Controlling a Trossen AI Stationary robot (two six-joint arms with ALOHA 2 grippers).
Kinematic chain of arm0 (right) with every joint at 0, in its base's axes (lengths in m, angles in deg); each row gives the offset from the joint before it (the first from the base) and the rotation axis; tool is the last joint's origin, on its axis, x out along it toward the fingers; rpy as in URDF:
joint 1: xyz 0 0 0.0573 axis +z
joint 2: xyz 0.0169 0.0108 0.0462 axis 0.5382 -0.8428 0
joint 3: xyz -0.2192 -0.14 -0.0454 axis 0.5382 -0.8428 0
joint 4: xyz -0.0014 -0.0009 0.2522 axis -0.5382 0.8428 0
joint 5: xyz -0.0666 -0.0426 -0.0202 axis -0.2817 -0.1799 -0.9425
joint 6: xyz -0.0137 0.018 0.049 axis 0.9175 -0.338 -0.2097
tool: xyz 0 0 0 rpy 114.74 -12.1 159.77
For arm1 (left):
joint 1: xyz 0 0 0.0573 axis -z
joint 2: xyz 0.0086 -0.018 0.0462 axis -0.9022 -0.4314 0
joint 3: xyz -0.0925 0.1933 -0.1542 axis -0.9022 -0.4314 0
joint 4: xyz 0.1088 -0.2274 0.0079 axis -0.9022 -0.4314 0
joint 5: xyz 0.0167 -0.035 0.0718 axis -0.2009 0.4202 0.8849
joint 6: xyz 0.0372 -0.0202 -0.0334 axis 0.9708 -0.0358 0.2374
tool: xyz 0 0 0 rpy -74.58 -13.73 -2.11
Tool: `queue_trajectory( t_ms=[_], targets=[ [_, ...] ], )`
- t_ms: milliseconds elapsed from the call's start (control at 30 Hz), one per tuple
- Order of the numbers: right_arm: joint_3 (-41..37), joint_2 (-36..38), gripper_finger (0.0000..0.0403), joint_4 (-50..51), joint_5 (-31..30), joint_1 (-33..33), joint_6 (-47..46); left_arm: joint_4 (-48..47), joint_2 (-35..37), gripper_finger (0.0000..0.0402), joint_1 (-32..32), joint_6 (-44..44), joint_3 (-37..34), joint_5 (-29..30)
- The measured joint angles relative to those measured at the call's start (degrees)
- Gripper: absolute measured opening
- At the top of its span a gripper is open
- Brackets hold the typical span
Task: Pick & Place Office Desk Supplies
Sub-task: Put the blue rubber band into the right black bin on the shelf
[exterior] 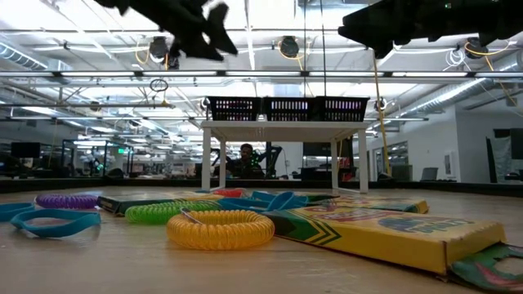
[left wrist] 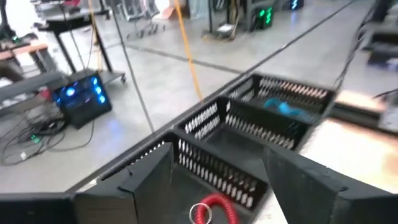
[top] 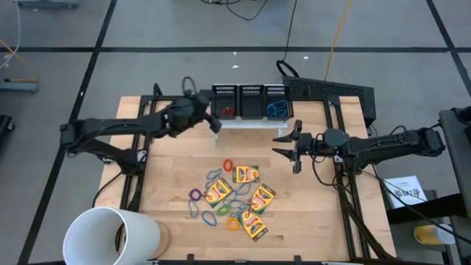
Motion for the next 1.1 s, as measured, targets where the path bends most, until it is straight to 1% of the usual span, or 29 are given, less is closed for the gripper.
queue_trajectory(
  t_ms=[67, 167, 233, 333, 467, 667, 800, 967, 1033, 1100],
  targets=[
    [0.0, 0.02, 0.0139, 0.0, 0.0, 0.01, 0.04, -1.82, 3.07, 0.0261, 1.65, 0.0, 0.01, -0.32],
    [0.0, 0.02, 0.0139, 0.0, 0.0, 0.0, 0.05, -7.97, 7.3, 0.0258, 4.0, -0.07, 0.04, -1.58],
    [0.0, 0.02, 0.0139, 0.02, 0.0, 0.01, 0.04, -12.5, 9.61, 0.0254, 5.51, -1.84, 0.04, -1.81],
    [0.0, 0.0, 0.0139, 0.02, 0.0, 0.01, 0.17, -16.31, 12.9, 0.0247, 7.64, -5.69, -0.49, -1.78],
    [0.0, 0.01, 0.0139, 0.04, 0.02, -0.01, 0.45, -13.28, 16.27, 0.0239, 10.87, -6.62, -4.52, -1.44],
    [0.0, 0.02, 0.0139, 0.24, 0.02, 0.01, 0.37, -6.59, 17.31, 0.0237, 14.68, -7.77, -13.77, -1.29],
    [-0.02, 0.0, 0.0139, 1.17, 0.02, 0.0, 0.22, -6.34, 17.23, 0.0237, 17.12, -9.79, -18.66, -1.2],
    [-0.02, 0.02, 0.0139, 1.42, 0.0, -0.01, 0.2, -6.4, 18.22, 0.0237, 18.81, -14.43, -21.99, 0.71],
    [-0.03, 0.02, 0.0139, 1.8, 0.02, 0.01, 0.2, -6.23, 18.43, 0.0237, 19.0, -15.97, -22.93, 0.48],
    [-0.04, 0.02, 0.0139, 2.18, 0.01, 0.0, 0.2, -6.49, 18.4, 0.0237, 19.12, -17.39, -24.06, -1.02]
  ],
)
